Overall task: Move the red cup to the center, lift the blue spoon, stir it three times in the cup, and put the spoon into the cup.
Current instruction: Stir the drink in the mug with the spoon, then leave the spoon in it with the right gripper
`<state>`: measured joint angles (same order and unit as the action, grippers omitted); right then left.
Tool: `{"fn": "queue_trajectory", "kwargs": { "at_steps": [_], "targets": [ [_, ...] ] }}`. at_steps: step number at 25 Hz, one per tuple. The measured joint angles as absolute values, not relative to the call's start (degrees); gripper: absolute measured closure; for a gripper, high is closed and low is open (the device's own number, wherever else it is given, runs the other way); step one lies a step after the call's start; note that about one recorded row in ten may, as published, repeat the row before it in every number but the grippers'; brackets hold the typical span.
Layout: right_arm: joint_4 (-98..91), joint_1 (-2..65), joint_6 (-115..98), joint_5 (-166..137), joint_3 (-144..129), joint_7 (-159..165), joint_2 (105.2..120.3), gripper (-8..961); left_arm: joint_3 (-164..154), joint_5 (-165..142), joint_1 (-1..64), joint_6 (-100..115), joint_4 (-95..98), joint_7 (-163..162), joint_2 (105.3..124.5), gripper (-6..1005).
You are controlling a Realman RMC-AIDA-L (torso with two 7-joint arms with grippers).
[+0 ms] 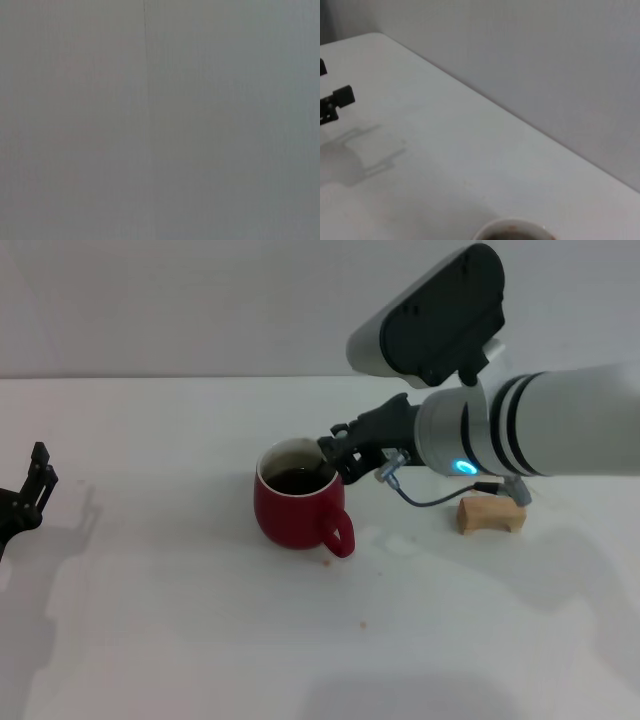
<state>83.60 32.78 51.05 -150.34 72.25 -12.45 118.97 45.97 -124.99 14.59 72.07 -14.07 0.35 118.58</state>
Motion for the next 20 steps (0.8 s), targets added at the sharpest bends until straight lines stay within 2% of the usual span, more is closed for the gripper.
{"fn": "queue_trajectory", "kwargs": {
  "at_steps": [9,20],
  "targets": [
    [85.6,31.1,52.0,-149.9,70.1,-12.5,119.21,817,45.8,-125.0,14.6,72.1,-14.1,0.3,118.66,191],
    [82.2,34.5,49.3,-148.8,69.3,-12.2,119.35,817,45.8,-125.0,14.6,72.1,-14.2,0.3,118.65,191]
  ]
}}
